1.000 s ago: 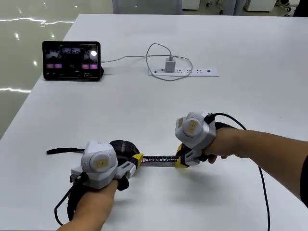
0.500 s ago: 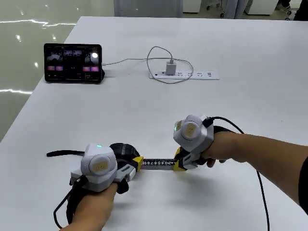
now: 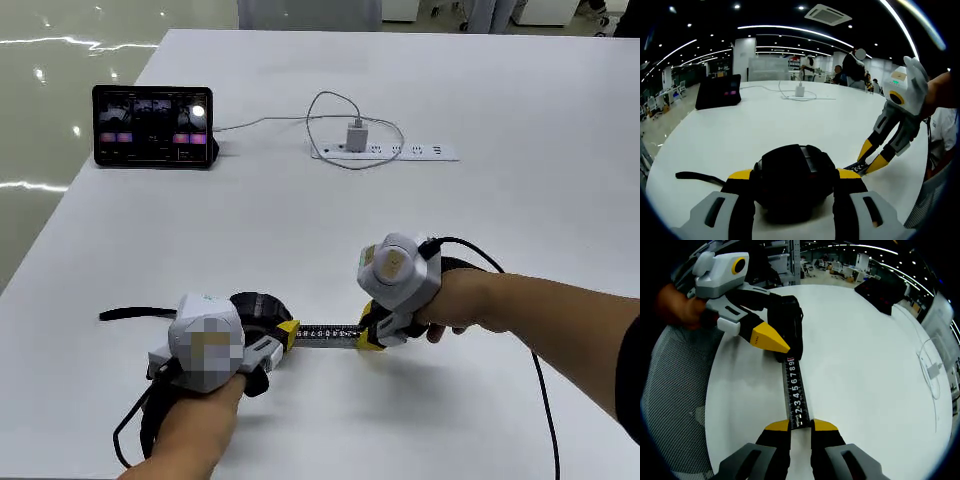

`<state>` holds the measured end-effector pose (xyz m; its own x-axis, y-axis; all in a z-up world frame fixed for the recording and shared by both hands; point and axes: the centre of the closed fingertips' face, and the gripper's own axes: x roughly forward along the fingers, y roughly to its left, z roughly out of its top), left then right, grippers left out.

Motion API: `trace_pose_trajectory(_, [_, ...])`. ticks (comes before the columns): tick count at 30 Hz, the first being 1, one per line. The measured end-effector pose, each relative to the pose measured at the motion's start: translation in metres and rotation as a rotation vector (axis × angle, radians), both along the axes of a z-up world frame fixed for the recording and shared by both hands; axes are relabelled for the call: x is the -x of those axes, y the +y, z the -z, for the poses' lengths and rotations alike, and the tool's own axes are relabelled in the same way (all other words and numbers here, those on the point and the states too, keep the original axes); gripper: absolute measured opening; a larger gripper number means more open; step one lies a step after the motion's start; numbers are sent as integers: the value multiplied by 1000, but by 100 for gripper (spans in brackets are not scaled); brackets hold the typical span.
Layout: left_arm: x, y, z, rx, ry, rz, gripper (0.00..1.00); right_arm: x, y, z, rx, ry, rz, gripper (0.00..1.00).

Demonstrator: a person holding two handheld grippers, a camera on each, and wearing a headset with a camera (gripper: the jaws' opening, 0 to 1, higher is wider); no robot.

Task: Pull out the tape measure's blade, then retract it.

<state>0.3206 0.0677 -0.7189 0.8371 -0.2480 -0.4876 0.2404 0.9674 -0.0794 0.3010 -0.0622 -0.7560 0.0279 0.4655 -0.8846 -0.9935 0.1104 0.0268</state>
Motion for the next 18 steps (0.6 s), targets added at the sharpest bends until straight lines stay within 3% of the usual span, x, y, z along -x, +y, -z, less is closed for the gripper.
trace_pose_trajectory(18, [0, 0, -1, 9, -1, 0, 59, 1, 8, 0, -12, -2, -2, 11])
